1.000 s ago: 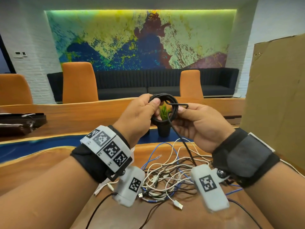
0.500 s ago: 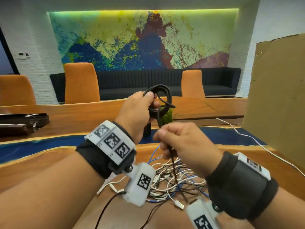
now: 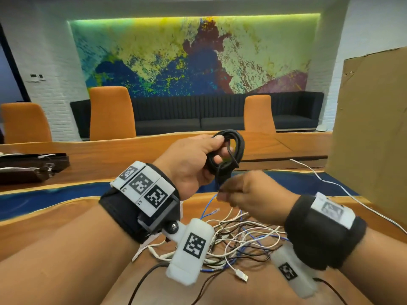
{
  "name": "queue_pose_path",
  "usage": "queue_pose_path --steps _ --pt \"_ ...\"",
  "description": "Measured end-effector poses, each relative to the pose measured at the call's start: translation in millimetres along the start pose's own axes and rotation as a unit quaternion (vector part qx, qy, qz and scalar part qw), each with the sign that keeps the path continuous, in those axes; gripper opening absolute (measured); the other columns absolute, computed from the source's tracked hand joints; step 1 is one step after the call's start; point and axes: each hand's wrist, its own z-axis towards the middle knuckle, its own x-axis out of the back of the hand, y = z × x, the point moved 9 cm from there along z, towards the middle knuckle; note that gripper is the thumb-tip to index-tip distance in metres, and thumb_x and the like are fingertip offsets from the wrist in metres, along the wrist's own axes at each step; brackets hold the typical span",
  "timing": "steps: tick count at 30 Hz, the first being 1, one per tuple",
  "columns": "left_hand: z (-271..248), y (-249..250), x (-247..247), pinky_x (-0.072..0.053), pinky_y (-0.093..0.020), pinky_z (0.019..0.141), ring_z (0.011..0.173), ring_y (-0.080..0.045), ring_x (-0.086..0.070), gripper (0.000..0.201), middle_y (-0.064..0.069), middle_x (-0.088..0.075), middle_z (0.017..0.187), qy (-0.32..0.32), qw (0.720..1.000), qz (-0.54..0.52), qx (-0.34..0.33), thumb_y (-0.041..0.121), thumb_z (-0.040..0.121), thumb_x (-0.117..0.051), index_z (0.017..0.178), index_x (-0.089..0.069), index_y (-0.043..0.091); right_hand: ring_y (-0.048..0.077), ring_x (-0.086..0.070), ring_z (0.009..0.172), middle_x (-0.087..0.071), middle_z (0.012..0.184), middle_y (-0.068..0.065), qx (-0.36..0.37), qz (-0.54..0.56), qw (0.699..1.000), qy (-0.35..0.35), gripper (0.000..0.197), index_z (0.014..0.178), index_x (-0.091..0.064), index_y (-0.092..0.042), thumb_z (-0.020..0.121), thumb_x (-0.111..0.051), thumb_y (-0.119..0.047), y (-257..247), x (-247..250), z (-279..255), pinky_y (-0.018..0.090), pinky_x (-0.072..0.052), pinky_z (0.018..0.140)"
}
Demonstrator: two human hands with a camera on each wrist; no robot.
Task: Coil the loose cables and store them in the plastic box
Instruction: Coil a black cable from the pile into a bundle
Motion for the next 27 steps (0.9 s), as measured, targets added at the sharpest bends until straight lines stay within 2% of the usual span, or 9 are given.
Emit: queue_pose_path --steps 2,4,7,11,15,18,22,25,27 --pt "-3 5 -10 -0.03 -0.017 0.052 0.049 -0.001 -0.046 0.024 0.003 -0.06 0.073 -0.032 0.996 0.075 -0.029 0.022 0.104 -0.044 0.092 -0.063 0.016 0.011 -0.044 0.051 -0.054 0.057 -0.002 -0.045 0.167 0.982 0.074 0.015 0.076 -0.072 -0.011 0.09 -0.067 -0.01 6 20 5 0.027 -0.038 0.05" --pt "-7 14 -19 -0.04 -0.014 0.05 0.052 0.0 -0.053 0.023 0.003 -0.063 0.075 -0.038 0.985 0.145 -0.08 0.017 0.106 -0.041 0.101 -0.062 0.01 0.012 -0.04 0.049 -0.051 0.06 0.009 -0.049 0.246 0.96 0.127 0.017 0.082 -0.069 0.005 0.091 -0.066 -0.009 5 38 5 0.027 -0.035 0.048" --pt "-11 19 -20 -0.044 -0.01 0.053 0.058 0.003 -0.057 0.025 0.013 -0.065 0.067 -0.018 0.969 0.214 -0.118 0.019 0.107 -0.039 0.098 -0.062 0.017 0.007 -0.043 0.048 -0.054 0.066 0.011 -0.053 0.308 0.937 0.158 0.022 0.092 -0.069 0.005 0.092 -0.064 -0.016 4 41 2 0.026 -0.038 0.049" --pt "-4 12 -16 -0.053 -0.031 0.071 0.077 -0.014 -0.06 0.024 -0.005 -0.067 0.089 -0.017 0.958 0.269 -0.096 0.029 0.106 -0.041 0.111 -0.061 0.017 0.011 -0.043 0.051 -0.05 0.066 0.012 -0.063 0.356 0.914 0.185 0.019 0.092 -0.066 0.006 0.093 -0.062 -0.013 12 33 -4 0.027 -0.039 0.049" --pt "-3 5 -14 -0.045 -0.02 0.056 0.066 -0.01 -0.054 0.025 -0.002 -0.062 0.081 -0.008 0.95 0.297 -0.09 0.028 0.105 -0.042 0.11 -0.06 0.012 0.016 -0.038 0.052 -0.049 0.068 0.018 -0.051 0.375 0.906 0.189 0.015 0.088 -0.066 0.006 0.088 -0.065 -0.009 11 37 -7 0.027 -0.032 0.046" --pt "1 8 -7 -0.052 -0.032 0.066 0.073 -0.016 -0.057 0.02 -0.006 -0.064 0.083 0.023 0.947 0.296 -0.123 0.023 0.103 -0.047 0.103 -0.063 0.011 0.016 -0.054 0.061 -0.062 0.077 0.016 -0.058 0.355 0.914 0.186 0.011 0.093 -0.069 0.0 0.089 -0.065 -0.01 17 49 -9 0.028 -0.046 0.054" --pt "3 14 5 -0.047 -0.023 0.062 0.07 -0.013 -0.054 0.014 0.0 -0.06 0.076 0.08 0.934 0.306 -0.164 0.018 0.101 -0.053 0.097 -0.065 0.011 0.007 -0.061 0.088 -0.068 0.093 -0.002 0.049 0.237 0.919 0.311 0.009 0.09 -0.072 -0.016 0.085 -0.069 -0.022 -2 91 -23 0.026 -0.052 0.076" --pt "7 9 2 -0.047 -0.019 0.053 0.068 -0.013 -0.058 0.015 -0.007 -0.064 0.079 0.071 0.956 0.237 -0.157 0.016 0.099 -0.056 0.099 -0.068 0.006 0.009 -0.059 0.098 -0.062 0.098 -0.008 0.113 0.027 0.955 0.275 0.022 0.092 -0.074 -0.023 0.077 -0.073 -0.039 -33 78 -16 0.033 -0.054 0.082" --pt "9 4 3 -0.045 -0.015 0.048 0.062 -0.008 -0.06 0.018 -0.006 -0.066 0.08 0.075 0.974 0.168 -0.136 0.016 0.101 -0.053 0.104 -0.068 0.007 0.014 -0.059 0.096 -0.062 0.101 -0.004 0.114 -0.048 0.948 0.295 0.021 0.095 -0.075 -0.022 0.078 -0.076 -0.034 -35 74 -14 0.041 -0.055 0.081"
